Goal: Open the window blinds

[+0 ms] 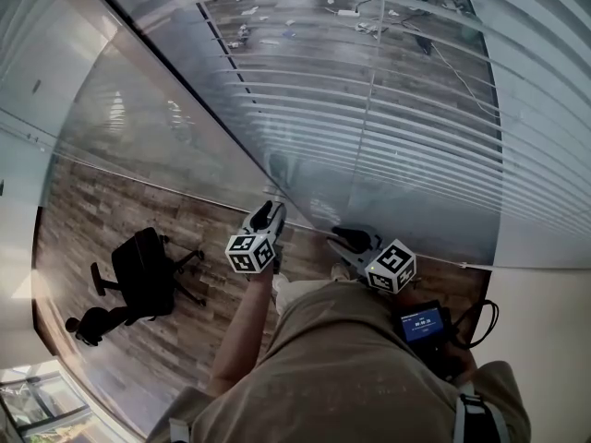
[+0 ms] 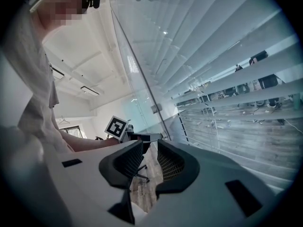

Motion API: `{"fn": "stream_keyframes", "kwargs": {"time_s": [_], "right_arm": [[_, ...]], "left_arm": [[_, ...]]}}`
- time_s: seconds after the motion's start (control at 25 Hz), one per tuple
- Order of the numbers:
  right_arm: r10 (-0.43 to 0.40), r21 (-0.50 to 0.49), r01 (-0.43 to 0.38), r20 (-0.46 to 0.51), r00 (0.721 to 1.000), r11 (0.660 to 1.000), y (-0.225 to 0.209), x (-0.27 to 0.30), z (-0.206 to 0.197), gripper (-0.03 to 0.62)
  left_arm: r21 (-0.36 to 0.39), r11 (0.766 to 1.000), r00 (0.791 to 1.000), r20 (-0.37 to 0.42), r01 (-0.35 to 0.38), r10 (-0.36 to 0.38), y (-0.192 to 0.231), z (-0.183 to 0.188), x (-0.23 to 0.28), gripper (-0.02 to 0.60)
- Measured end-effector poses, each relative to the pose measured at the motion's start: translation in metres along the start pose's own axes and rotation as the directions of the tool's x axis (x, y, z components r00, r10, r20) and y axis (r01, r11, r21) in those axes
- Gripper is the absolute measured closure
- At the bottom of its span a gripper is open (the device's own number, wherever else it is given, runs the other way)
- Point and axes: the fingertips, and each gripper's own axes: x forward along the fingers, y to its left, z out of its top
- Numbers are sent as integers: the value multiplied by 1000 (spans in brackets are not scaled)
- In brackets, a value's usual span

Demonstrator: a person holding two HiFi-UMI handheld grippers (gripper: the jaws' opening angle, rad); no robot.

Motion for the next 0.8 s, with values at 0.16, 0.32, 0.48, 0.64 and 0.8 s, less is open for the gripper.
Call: {"fn": "stream_keyframes", "kwargs": {"time_s": [0.16, 0.32, 0.48, 0.64, 0.8], "right_arm": [[1, -2, -1, 1, 1000, 1000, 0, 0, 1, 491], [-1, -1, 1, 3, 1000, 1000, -1, 0, 0, 491], [-7, -1, 7, 5, 1000, 1000, -2, -1, 0, 491], [-8, -2, 8, 4, 1000, 1000, -1, -1, 1, 491], [-5, -1, 5, 3, 1000, 1000, -1, -1, 0, 491]], "left_arm": [[17, 1000, 1000, -7, -3, 3, -8, 4, 6, 413], [-154, 988, 1000, 15, 25, -23, 0, 4, 7, 449], [-505, 843, 982, 122, 185, -142, 4, 4, 7, 451], [-637, 728, 967, 188, 253, -172, 6, 5, 7, 453], [-720, 622, 951, 235, 309, -200, 7, 4, 8, 453]]}}
